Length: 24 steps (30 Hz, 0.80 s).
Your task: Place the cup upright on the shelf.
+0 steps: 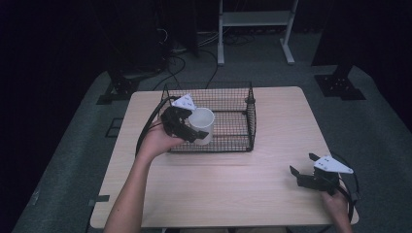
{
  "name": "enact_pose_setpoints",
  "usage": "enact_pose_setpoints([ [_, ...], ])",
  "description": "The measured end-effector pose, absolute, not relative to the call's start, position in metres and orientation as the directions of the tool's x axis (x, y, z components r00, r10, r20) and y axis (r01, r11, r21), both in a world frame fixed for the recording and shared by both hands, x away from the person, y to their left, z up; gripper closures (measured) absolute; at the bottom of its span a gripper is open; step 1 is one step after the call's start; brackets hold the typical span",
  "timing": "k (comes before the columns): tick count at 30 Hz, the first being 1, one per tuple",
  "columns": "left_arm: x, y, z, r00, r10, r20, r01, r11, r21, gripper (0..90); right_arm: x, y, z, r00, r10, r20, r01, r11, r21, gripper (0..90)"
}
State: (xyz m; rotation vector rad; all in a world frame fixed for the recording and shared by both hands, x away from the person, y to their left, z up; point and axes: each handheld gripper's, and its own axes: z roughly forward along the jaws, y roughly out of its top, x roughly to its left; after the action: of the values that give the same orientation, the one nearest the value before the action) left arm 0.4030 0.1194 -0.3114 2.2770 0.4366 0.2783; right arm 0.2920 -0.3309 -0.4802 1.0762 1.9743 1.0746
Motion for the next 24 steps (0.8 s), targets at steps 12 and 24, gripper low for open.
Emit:
enact_pose_setpoints([
  [12,0.429,0.105,-0.301,0.919,0.389,0.066,0.223,-0.65,0.726,21.5,0.292,-0.332,-0.48,-0.461,0.876,-0.14,0.353,0.326,0.877,13.1],
  [24,0.453,0.101,-0.302,0.912,0.407,0.054,0.244,-0.643,0.726,21.5,0.292,-0.332,-0.48,-0.463,0.875,-0.139,0.352,0.325,0.878,13.1],
])
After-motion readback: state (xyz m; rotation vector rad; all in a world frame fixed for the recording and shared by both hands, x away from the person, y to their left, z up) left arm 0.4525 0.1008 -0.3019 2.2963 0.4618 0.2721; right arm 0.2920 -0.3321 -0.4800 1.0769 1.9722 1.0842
